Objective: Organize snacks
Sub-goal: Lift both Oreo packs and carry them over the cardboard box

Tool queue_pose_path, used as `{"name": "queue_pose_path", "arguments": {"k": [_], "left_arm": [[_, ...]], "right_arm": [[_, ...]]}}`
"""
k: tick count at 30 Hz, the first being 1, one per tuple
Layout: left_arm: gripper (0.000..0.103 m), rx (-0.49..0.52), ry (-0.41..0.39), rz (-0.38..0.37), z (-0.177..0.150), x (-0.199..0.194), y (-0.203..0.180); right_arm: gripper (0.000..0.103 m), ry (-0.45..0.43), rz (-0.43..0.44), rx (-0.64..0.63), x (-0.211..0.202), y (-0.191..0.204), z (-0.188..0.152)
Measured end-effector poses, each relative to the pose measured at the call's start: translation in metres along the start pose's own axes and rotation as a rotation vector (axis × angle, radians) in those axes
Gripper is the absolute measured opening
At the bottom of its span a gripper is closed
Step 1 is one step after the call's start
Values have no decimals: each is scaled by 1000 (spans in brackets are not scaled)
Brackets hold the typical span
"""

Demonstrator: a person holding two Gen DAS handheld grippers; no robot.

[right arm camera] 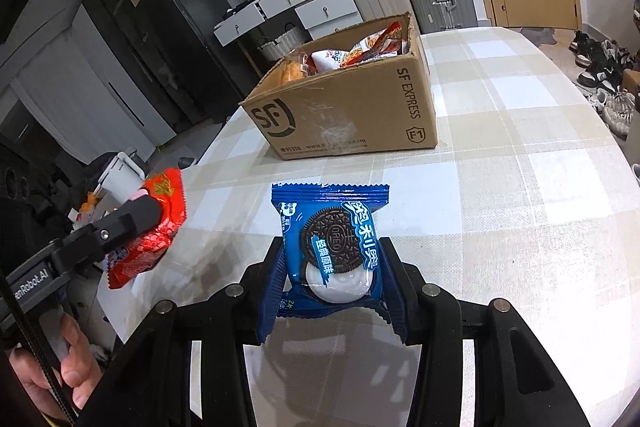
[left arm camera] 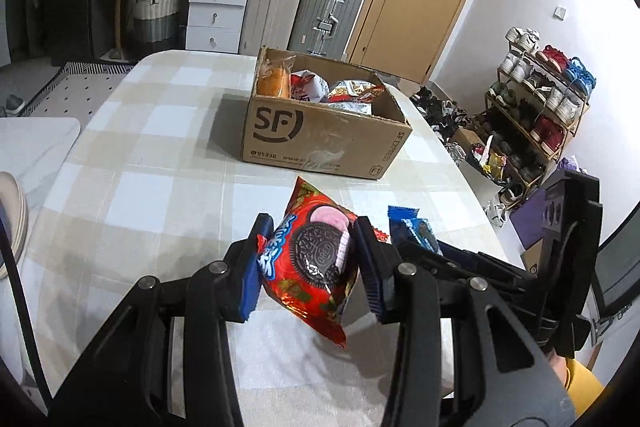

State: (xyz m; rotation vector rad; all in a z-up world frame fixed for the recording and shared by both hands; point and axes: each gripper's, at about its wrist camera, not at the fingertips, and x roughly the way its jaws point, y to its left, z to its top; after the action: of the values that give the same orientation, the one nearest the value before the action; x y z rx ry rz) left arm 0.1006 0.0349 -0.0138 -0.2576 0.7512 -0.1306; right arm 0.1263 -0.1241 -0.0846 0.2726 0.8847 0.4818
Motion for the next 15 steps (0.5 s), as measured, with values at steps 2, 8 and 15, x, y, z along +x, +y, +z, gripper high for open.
{"name": "queue_pose_path", "arguments": {"k": [2, 8, 15], "left_arm": [[39, -10, -10, -5, 1, -1, 4], [39, -68, -19, -55, 14, -13, 19], [38, -88, -3, -81, 29, -14, 28]], "right_arm": [[45, -12, 2, 2, -4, 1, 0], [45, -46, 27, -4, -14, 6, 6], [45, -61, 55, -12, -22, 12, 21]]}}
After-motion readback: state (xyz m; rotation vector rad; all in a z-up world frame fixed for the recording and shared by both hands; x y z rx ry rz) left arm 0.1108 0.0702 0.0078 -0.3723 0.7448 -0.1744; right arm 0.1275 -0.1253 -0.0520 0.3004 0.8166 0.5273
